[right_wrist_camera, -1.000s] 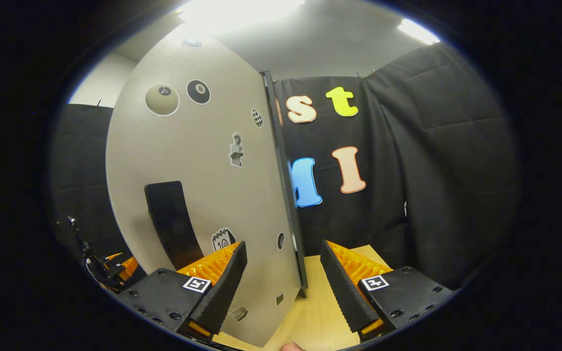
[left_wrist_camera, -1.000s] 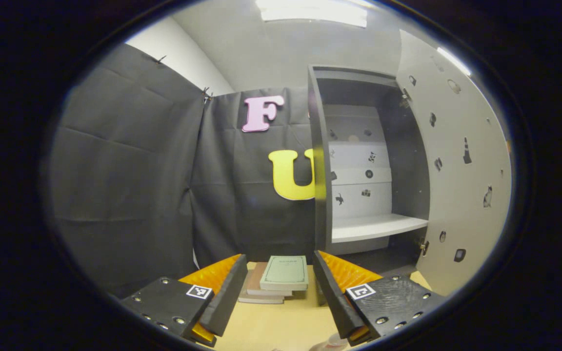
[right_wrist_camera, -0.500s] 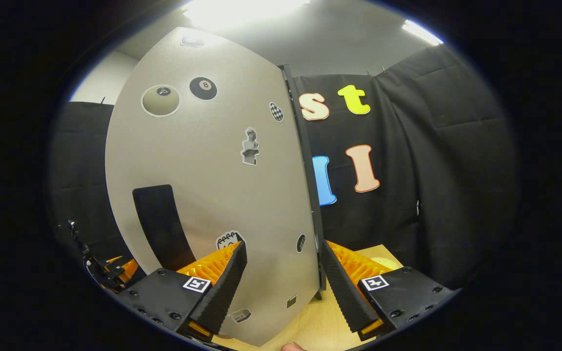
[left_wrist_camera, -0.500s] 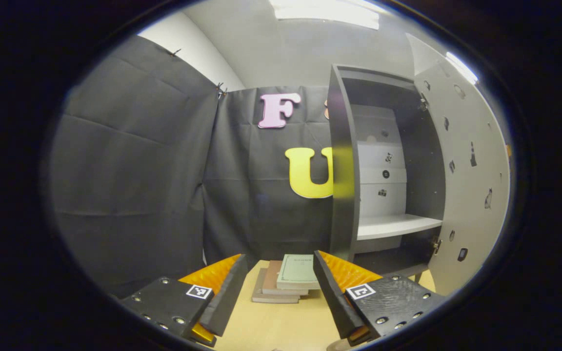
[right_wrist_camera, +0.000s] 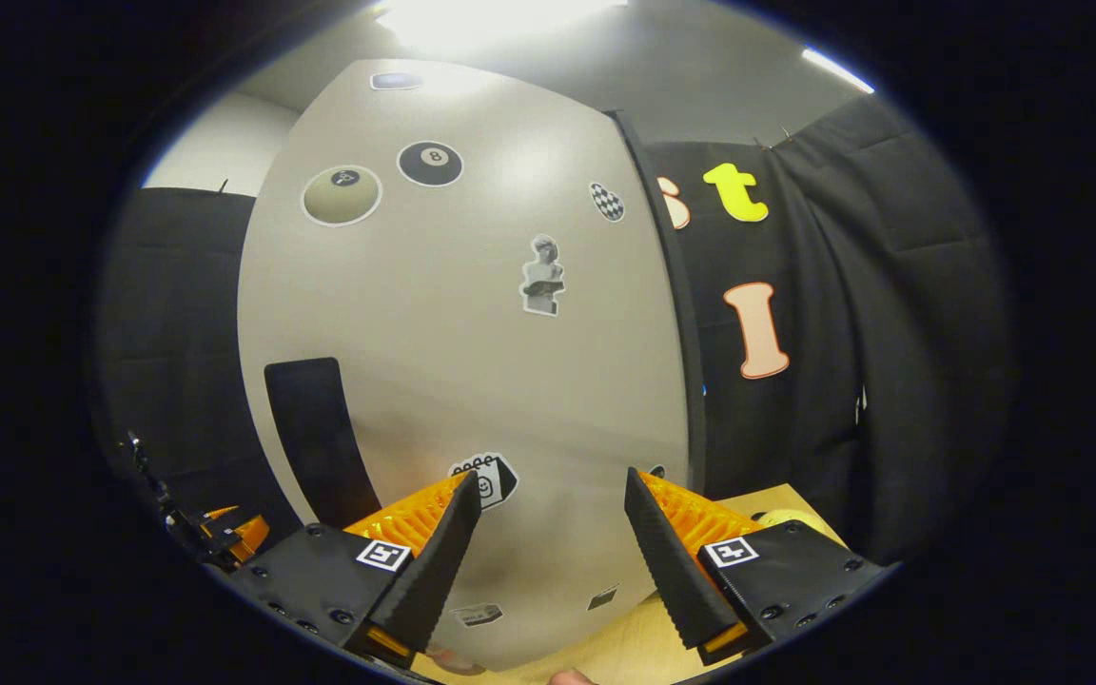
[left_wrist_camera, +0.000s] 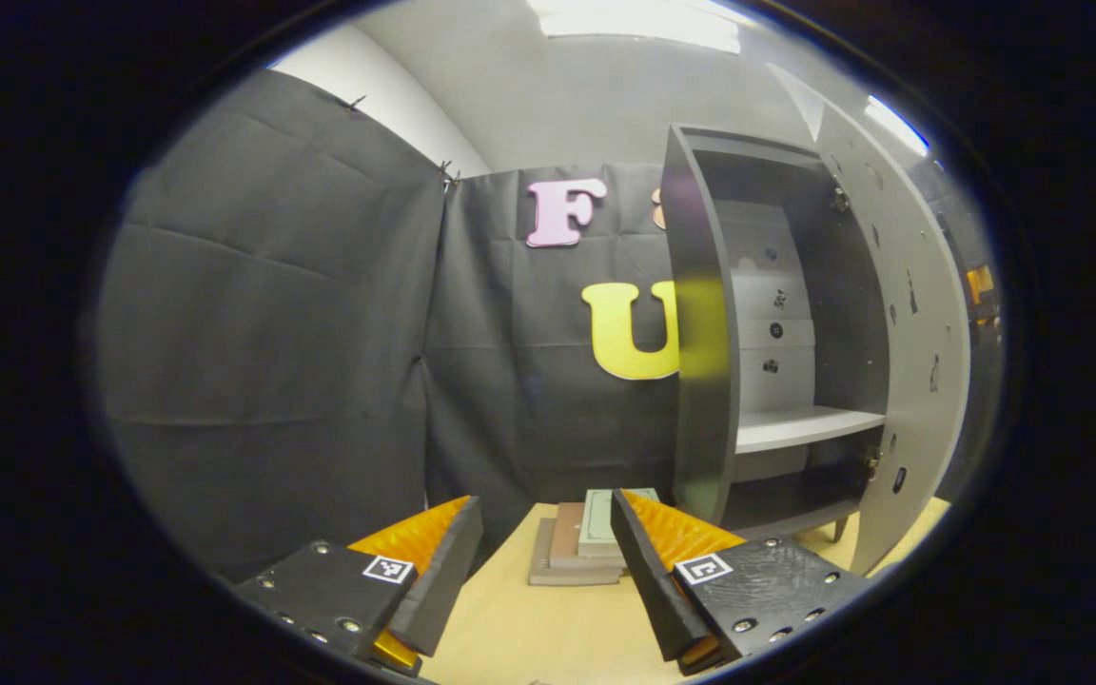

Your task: Open the cabinet door with the right hand, grasp the bottle in the cabinet with the left hand and place it on the coaster, then close the cabinet door with the right hand.

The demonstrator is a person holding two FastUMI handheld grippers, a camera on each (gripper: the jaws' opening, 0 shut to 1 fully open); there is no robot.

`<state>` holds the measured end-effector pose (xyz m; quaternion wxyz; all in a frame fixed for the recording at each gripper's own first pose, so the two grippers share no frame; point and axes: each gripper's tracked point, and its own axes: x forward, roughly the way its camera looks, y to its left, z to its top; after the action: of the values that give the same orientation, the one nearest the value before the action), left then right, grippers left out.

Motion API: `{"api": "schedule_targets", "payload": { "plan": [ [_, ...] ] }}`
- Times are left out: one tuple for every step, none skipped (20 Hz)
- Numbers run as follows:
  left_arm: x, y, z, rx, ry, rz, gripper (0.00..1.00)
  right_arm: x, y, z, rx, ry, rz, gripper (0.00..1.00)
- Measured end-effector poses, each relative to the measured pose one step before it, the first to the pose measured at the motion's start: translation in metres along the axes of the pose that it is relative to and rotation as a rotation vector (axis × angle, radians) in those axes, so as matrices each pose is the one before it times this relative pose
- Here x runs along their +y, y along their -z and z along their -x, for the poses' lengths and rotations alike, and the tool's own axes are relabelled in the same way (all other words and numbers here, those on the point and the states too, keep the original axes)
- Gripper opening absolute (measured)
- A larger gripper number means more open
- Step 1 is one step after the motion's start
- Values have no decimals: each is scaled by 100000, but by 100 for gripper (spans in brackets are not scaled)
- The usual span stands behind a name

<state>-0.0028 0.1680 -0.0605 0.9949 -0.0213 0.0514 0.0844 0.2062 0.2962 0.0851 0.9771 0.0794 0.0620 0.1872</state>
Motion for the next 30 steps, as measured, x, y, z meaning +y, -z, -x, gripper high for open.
{"api": "schedule_targets", "payload": {
  "plan": [
    [749,506,45,892,-1284,-288,84,434,330,-882,32,-1080,387,96],
    [758,443,220,887,-1244,-284,82,378,319,-943,219,-514,916,97],
    [724,250,213,622,-1447,-221,82,622,229,-1023,132,-297,1365,97],
    [833,215,179,349,-1386,-201,82,926,249,-816,189,-12,1644,97],
    [783,158,177,338,-1509,-166,82,724,214,-827,172,-116,1514,97],
    [840,116,154,339,-1471,-72,82,506,154,-694,39,56,1458,97],
    [817,192,100,475,-1511,18,82,322,26,-654,-428,658,1379,97],
    [817,68,152,426,-1451,180,82,305,51,-717,-548,625,1125,97],
    [665,239,89,365,-1353,241,82,118,-16,-761,-718,870,726,97],
    [767,103,225,286,-1297,85,82,194,-2,-684,-467,718,916,97],
    [893,109,97,19,-1527,-175,82,204,-41,-562,-474,756,771,97],
    [668,-11,94,-38,-1019,-165,82,116,37,-328,-257,716,446,97],
    [409,220,223,104,-735,-172,82,128,-37,-389,-35,646,71,97],
    [525,64,221,131,-840,-270,82,134,-22,-455,-50,561,-152,97],
    [224,102,32,107,-485,-186,82,69,-33,-258,-147,521,-161,97],
    [332,-117,-27,-48,-409,-108,82,44,63,-295,-164,492,-191,97],
    [233,-46,45,-22,-190,-107,82,114,1,-176,-393,348,-3,97],
    [34,49,42,-180,-263,-242,82,229,45,-440,-266,226,173,97],
    [137,-84,-9,-253,-4,-308,82,115,-68,-245,-464,188,92,97],
    [-265,66,-74,3,434,-326,82,38,96,-262,-157,134,-10,97],
    [-269,8,-86,95,593,-240,82,66,-42,-57,-253,69,-28,97],
    [-374,-207,-88,-36,1011,-185,82,35,75,109,150,80,-55,97],
    [-427,-145,-143,-128,888,-175,82,27,28,362,179,49,-205,97],
    [-425,-134,-223,-16,966,-281,82,82,-40,244,366,-647,-553,97],
    [-621,-394,-169,-448,1109,-188,82,-30,-165,451,16,-1014,-250,97],
    [-828,-419,-106,-551,1371,-205,82,-125,-164,728,-311,-866,500,98],
    [-894,-509,-120,-542,1267,-339,82,-307,-224,1078,-624,-496,1043,99],
    [-847,-457,-147,-656,801,-460,82,-424,-294,1772,-759,-354,1403,98],
    [-939,-619,-97,-668,494,-365,82,-521,-131,1869,-371,-652,1668,98],
    [-1298,-539,-160,-484,671,0,82,-744,-220,2122,-217,-581,1773,98]
  ]
}}
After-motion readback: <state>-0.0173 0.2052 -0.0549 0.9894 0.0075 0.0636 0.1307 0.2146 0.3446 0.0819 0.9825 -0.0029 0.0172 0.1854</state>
